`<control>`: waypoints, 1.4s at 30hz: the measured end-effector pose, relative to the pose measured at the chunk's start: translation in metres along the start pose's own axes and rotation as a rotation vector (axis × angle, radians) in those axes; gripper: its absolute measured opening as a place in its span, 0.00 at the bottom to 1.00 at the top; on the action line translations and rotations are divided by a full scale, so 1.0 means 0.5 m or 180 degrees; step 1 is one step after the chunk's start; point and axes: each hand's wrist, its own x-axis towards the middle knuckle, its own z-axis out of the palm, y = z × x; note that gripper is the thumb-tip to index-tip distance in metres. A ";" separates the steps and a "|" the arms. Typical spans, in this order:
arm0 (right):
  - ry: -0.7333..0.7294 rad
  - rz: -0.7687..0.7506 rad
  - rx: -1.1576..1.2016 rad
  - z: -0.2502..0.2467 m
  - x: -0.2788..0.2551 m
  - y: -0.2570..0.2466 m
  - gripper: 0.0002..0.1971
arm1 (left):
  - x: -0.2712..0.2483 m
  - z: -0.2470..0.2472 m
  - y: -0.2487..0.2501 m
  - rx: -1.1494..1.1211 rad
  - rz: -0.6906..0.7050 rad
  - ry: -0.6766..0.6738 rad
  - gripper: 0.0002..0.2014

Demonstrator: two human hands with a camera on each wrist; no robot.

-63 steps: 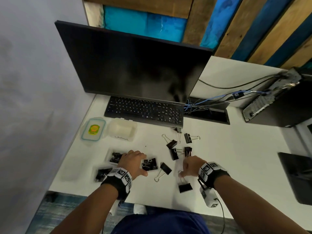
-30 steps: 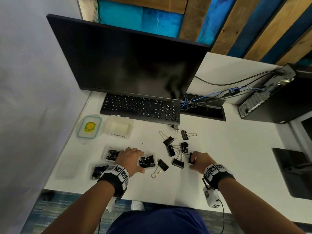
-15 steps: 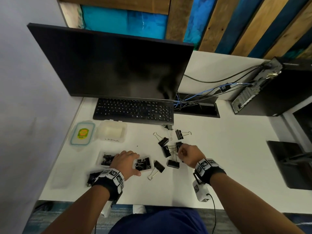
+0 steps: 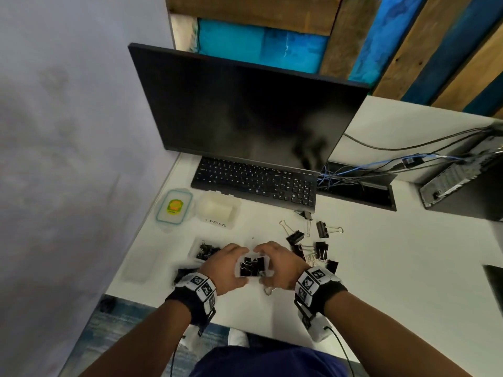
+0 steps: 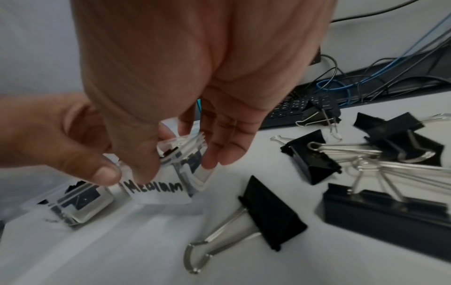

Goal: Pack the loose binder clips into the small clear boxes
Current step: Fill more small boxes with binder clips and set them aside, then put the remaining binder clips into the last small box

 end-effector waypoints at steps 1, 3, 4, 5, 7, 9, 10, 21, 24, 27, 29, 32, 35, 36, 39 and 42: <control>0.0066 -0.0009 -0.0035 -0.002 0.006 -0.006 0.40 | -0.006 -0.007 -0.003 -0.0075 -0.0001 0.0048 0.37; 0.0198 -0.0084 -0.0049 -0.011 0.019 -0.021 0.40 | -0.015 -0.027 -0.011 -0.0238 0.0023 0.0162 0.39; 0.0247 -0.0127 -0.0028 -0.018 0.027 -0.031 0.39 | -0.019 -0.040 -0.015 -0.0294 0.0032 0.0226 0.40; 0.0281 -0.0169 -0.0019 -0.025 0.036 -0.043 0.39 | -0.022 -0.057 -0.020 -0.0320 0.0042 0.0307 0.41; 0.0310 -0.0238 -0.0054 -0.039 0.056 -0.068 0.38 | -0.023 -0.091 -0.031 -0.0293 0.0074 0.0444 0.42; 0.0301 -0.0341 -0.0064 -0.048 0.081 -0.097 0.38 | -0.024 -0.128 -0.044 -0.0271 0.0047 0.0464 0.40; 0.0308 -0.0390 -0.0022 -0.049 0.091 -0.108 0.38 | -0.023 -0.145 -0.051 -0.0288 0.0017 0.0434 0.40; 0.0400 -0.0406 0.0169 -0.038 0.125 -0.099 0.23 | -0.052 -0.252 -0.212 0.0288 -0.1352 0.0519 0.37; 0.0354 -0.0284 0.0132 -0.036 0.117 -0.072 0.20 | -0.052 -0.239 -0.238 0.0406 -0.1421 0.0382 0.36; 0.0283 -0.0168 0.0046 -0.036 0.115 -0.059 0.20 | -0.045 -0.216 -0.246 0.0513 -0.1310 0.0248 0.35; 0.0267 -0.0102 0.0008 -0.036 0.117 -0.057 0.20 | -0.041 -0.200 -0.248 0.0583 -0.1297 0.0164 0.35; 0.0188 -0.0012 -0.0052 -0.038 0.128 -0.055 0.20 | -0.040 -0.182 -0.258 0.0483 -0.1327 0.0117 0.36; 0.0095 0.0108 -0.0110 -0.039 0.145 -0.058 0.24 | -0.044 -0.178 -0.266 0.0375 -0.1367 0.0201 0.38; 0.0052 0.0132 -0.0167 -0.039 0.152 -0.061 0.27 | -0.044 -0.179 -0.269 0.0368 -0.1385 0.0248 0.38; -0.0119 0.0209 -0.0397 -0.041 0.177 -0.070 0.32 | -0.047 -0.186 -0.269 0.0369 -0.1391 0.0351 0.38; -0.0292 0.0394 -0.0489 -0.040 0.205 -0.074 0.33 | -0.055 -0.187 -0.267 0.0276 -0.1397 0.0453 0.36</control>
